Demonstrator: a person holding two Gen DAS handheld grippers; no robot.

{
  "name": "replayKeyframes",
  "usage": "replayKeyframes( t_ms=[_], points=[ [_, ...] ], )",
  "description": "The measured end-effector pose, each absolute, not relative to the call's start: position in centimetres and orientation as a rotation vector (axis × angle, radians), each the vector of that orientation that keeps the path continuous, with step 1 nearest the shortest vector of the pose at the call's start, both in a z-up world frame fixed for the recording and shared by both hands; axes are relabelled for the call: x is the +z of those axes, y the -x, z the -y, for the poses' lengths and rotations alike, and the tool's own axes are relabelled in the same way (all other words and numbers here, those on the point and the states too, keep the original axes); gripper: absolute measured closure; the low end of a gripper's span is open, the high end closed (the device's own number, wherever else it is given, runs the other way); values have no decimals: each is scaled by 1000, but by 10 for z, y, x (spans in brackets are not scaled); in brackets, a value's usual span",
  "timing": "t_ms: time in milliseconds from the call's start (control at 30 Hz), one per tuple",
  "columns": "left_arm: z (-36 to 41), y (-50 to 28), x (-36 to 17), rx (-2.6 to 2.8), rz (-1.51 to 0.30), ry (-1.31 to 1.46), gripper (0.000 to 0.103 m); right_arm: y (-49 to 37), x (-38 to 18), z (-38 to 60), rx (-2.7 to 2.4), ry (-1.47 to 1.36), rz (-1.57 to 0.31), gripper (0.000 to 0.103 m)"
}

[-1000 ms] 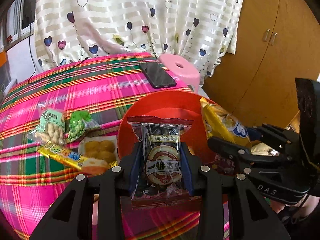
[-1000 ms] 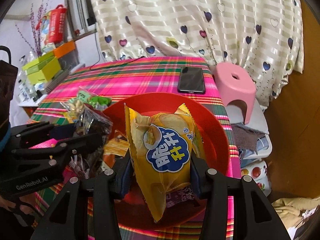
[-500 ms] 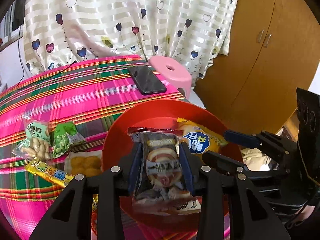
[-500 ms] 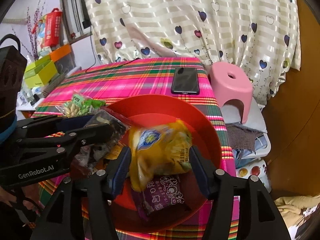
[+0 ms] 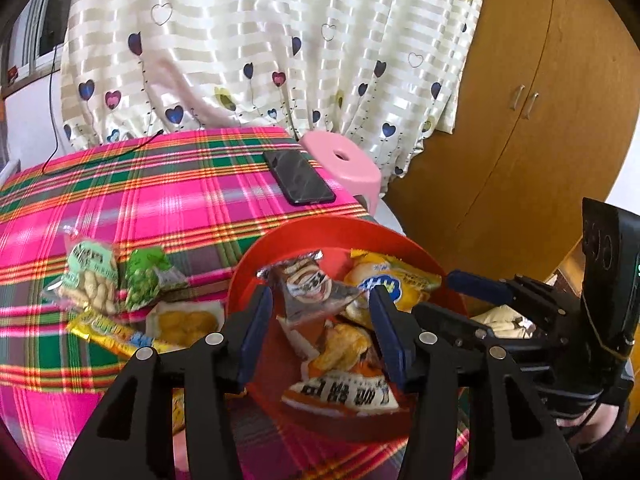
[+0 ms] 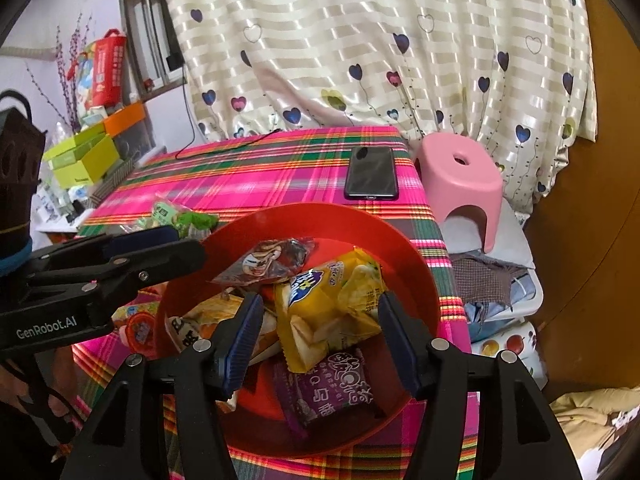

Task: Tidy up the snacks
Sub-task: 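Open both tools to drop the packets into the red basket, then reach the left tool to the yellow candy stick and grasp it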

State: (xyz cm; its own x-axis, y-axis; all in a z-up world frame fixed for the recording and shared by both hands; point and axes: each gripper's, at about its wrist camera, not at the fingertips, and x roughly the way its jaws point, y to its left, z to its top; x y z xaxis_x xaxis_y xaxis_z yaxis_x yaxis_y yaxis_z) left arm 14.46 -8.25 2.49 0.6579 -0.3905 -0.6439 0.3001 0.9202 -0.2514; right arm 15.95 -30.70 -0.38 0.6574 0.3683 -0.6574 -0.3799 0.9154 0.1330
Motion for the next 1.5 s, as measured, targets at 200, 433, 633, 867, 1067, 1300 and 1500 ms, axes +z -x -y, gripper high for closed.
replayKeyframes(
  t_ms=[200,433,633,867,1067,1300,1500],
  points=[
    [61,-129,23,-358,-767,166,51,-145,2,303,438,18,-729,44],
    [41,-109,20,-302,-761,161,51,-131,7,293,457,27,-720,44],
    [26,-96,15,-267,-764,168,51,-119,7,289,467,33,-722,44],
    [11,-81,7,-247,-771,179,51,-106,8,285,479,38,-723,44],
    [-6,-73,-3,-202,-789,190,51,-99,9,274,510,44,-721,44],
    [-20,-76,-13,-202,-804,156,51,-97,9,261,548,53,-724,44],
    [-22,-88,-19,-248,-810,104,51,-98,7,253,563,60,-733,44]
  ],
)
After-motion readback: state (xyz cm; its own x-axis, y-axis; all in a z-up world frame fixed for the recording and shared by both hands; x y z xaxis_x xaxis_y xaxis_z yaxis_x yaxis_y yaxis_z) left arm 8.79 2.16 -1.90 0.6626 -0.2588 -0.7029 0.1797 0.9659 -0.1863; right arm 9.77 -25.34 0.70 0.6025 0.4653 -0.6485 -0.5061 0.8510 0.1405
